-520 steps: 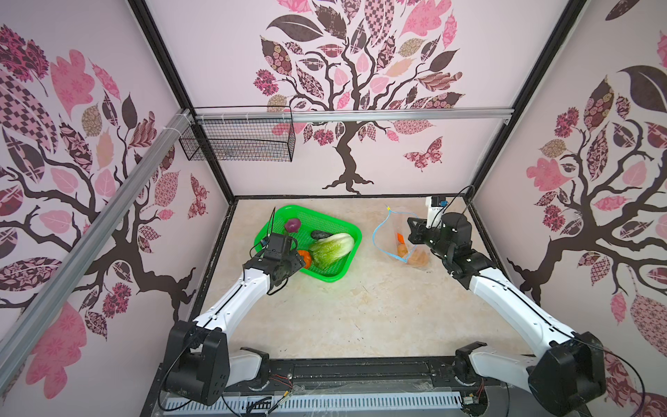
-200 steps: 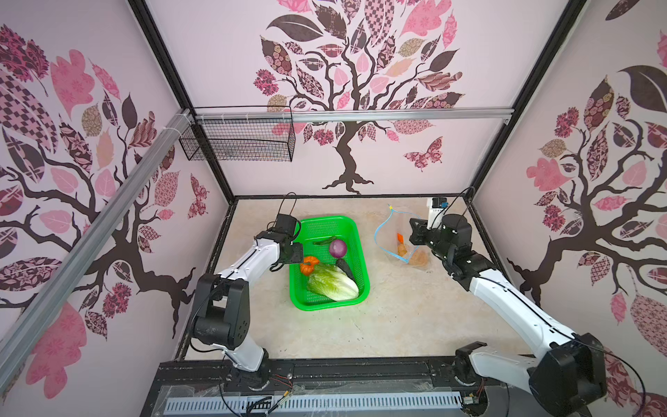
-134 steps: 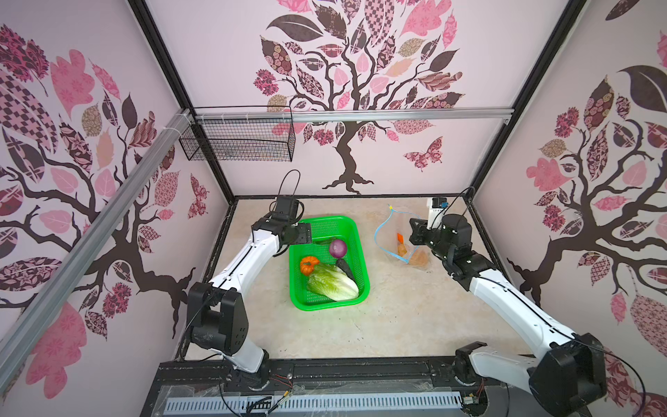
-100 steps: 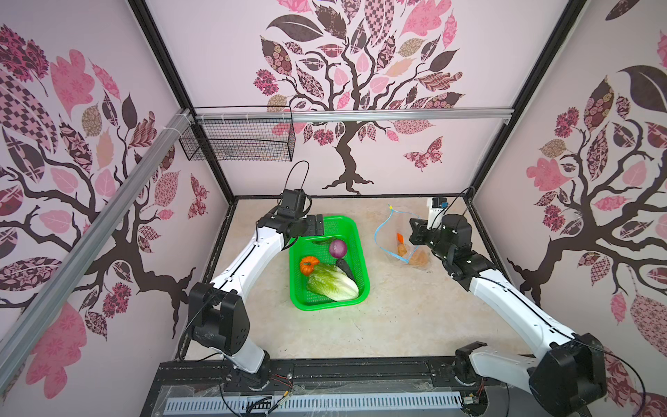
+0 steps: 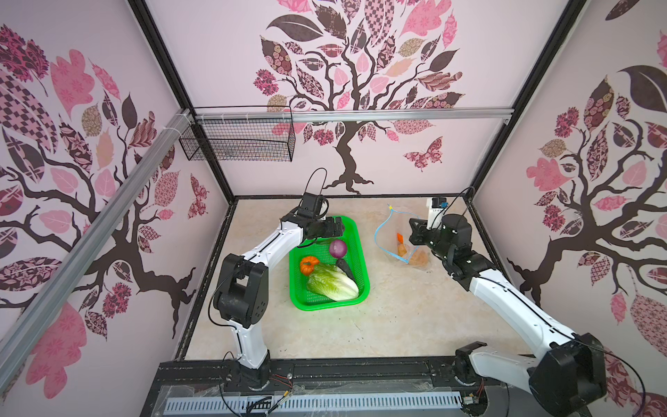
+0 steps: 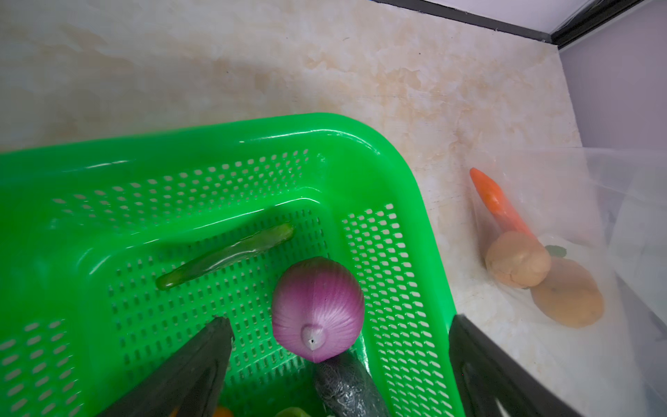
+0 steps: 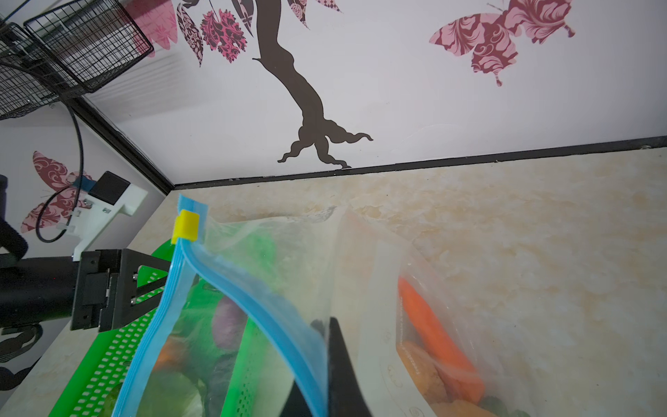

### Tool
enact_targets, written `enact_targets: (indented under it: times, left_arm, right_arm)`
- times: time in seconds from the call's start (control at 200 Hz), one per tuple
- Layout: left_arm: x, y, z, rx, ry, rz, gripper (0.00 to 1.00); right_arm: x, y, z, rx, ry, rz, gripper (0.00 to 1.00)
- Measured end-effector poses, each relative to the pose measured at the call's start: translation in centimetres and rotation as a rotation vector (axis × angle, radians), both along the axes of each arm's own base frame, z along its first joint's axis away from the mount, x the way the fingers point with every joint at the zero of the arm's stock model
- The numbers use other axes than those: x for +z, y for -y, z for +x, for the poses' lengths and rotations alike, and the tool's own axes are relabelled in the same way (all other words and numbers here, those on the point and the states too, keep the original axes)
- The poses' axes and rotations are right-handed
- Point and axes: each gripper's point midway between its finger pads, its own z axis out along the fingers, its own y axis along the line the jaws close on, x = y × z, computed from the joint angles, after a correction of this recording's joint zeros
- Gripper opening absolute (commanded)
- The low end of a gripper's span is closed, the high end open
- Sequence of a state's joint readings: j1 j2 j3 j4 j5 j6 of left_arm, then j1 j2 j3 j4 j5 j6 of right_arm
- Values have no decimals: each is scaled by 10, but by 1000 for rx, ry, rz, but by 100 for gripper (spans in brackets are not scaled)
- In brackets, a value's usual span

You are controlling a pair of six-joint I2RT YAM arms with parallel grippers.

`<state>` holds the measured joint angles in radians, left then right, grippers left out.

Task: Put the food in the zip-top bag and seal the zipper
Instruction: 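Lower the left gripper onto the red onion and grasp it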

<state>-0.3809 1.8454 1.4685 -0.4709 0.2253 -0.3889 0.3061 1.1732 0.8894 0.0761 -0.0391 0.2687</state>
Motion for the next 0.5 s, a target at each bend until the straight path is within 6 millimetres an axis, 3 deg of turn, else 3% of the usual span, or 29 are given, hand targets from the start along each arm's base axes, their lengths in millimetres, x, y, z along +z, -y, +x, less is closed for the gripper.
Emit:
enact_targets:
  times: [0.225,0.5]
  left_arm:
    - [-32,16,-3,-20,-57,-23,95]
    - [-82,16,-6,-9,-151,8,94]
  right_arm:
    - [0,-1,0,3,0,1,0]
    - [1,-1,0,3,3,1,0]
